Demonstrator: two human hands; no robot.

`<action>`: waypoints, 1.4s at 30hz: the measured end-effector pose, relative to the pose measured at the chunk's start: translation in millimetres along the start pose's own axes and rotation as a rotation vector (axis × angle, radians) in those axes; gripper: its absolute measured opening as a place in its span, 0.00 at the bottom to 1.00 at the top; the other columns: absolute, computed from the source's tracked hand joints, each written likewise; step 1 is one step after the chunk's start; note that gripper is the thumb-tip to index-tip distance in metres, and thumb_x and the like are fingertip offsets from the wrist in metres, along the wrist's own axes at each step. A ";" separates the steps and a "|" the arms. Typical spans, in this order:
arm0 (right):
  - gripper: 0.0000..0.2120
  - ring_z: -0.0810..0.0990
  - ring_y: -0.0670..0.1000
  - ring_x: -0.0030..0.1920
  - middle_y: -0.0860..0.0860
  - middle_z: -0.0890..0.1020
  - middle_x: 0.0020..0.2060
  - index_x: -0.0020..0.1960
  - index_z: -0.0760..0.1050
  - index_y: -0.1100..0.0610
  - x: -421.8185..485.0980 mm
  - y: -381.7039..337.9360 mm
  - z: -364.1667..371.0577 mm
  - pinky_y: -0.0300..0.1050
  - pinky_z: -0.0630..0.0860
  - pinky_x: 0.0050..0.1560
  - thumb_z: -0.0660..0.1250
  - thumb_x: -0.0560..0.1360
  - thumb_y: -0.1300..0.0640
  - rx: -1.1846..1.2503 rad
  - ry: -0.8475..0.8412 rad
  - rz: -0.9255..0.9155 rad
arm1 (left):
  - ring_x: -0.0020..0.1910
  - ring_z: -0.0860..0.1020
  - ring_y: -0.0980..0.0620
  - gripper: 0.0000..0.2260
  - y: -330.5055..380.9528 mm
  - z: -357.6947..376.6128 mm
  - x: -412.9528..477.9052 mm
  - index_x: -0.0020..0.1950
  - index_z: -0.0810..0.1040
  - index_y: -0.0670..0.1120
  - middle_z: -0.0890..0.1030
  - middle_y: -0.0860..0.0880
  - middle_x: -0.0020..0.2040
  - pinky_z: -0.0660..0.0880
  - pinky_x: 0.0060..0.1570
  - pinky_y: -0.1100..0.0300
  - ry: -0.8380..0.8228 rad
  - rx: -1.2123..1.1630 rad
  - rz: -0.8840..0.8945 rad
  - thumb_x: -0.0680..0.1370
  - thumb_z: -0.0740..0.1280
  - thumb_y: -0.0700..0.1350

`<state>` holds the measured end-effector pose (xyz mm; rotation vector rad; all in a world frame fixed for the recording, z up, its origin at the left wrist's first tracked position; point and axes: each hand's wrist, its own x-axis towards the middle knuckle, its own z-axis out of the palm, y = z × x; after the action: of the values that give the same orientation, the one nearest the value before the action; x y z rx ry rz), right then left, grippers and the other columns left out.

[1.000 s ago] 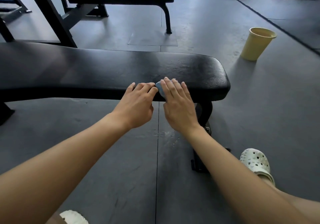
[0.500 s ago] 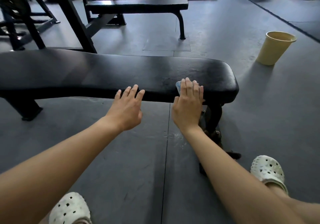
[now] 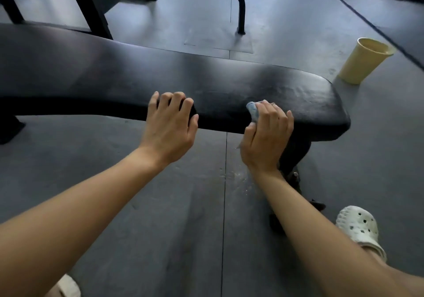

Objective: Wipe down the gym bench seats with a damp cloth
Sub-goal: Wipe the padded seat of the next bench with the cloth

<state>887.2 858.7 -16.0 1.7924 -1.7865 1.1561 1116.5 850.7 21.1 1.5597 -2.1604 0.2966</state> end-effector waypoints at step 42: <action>0.35 0.59 0.57 0.80 0.55 0.62 0.79 0.81 0.57 0.58 -10.3 -60.2 3.0 0.59 0.51 0.80 0.60 0.75 0.57 -0.177 -0.282 -0.200 | 0.76 0.64 0.39 0.23 -66.9 -35.8 -14.3 0.73 0.69 0.40 0.69 0.42 0.75 0.56 0.79 0.40 -0.204 -0.032 0.038 0.78 0.62 0.42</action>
<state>946.5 871.5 -7.9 2.0488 -1.7431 0.6749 1191.3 855.6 39.5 1.5930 -2.3386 0.1184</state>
